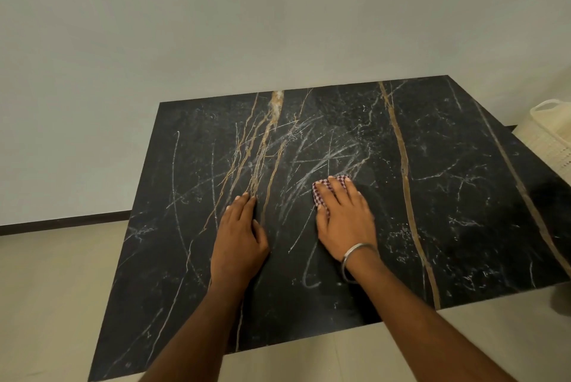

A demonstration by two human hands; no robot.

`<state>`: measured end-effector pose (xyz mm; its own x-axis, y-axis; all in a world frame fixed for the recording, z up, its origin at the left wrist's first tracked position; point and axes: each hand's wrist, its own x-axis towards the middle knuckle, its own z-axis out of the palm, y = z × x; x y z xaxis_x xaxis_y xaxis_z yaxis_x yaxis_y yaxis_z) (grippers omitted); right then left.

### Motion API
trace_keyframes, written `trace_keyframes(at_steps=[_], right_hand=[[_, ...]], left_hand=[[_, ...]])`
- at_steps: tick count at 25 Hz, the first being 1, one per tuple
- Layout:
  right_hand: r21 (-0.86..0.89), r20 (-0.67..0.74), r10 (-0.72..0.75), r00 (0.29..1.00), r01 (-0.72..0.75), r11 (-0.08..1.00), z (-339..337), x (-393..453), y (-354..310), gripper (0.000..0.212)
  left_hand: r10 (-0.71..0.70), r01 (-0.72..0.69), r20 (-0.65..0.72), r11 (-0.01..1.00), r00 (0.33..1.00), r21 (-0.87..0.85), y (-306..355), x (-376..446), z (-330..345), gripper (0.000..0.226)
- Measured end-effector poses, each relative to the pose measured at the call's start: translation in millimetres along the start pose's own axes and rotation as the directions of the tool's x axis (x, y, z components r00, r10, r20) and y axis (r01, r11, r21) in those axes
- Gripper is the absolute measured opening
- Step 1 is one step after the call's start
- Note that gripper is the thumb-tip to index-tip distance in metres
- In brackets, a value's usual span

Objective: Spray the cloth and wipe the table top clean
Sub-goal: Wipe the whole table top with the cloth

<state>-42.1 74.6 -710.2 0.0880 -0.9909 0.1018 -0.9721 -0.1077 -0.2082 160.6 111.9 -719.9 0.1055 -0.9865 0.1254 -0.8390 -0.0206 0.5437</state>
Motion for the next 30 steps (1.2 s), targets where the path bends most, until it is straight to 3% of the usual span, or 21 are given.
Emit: trace_keyframes(at_steps=[5,8,13,16,20,24,30], right_hand=[[-0.044,-0.038,0.149,0.988,-0.150,0.988,-3.9,25.5,59.9,0.053],[-0.038,-0.076,0.217,0.973,-0.220,0.975,-0.7,27.9,49.7,0.053],[-0.018,-0.030,0.045,0.999,-0.046,0.999,7.9,18.7,-5.1,0.051],[-0.009,-0.008,-0.030,1.000,0.030,1.000,5.7,23.4,7.4,0.051],[-0.040,-0.028,0.069,0.997,-0.070,0.997,0.0,40.0,46.7,0.053],[-0.047,-0.067,0.163,0.984,-0.166,0.985,4.8,48.6,37.0,0.052],[-0.004,-0.028,0.010,1.000,-0.010,1.000,12.3,56.1,-6.4,0.051]], left_hand=[[-0.007,0.007,0.003,1.000,1.000,-0.006,-1.1,-1.8,1.2,0.055],[-0.008,0.008,-0.011,1.000,1.000,0.002,0.1,-0.5,2.0,0.055],[-0.010,0.010,0.000,1.000,1.000,-0.002,-1.4,-0.7,2.6,0.056],[-0.003,0.003,0.011,1.000,1.000,-0.006,-2.8,0.9,2.9,0.056],[0.019,-0.019,0.022,1.000,1.000,0.002,-4.0,1.3,2.9,0.056],[0.052,-0.053,0.053,0.998,0.997,0.019,-7.9,23.9,2.2,0.054],[0.090,-0.094,0.077,0.994,0.993,0.056,2.0,80.1,12.9,0.051]])
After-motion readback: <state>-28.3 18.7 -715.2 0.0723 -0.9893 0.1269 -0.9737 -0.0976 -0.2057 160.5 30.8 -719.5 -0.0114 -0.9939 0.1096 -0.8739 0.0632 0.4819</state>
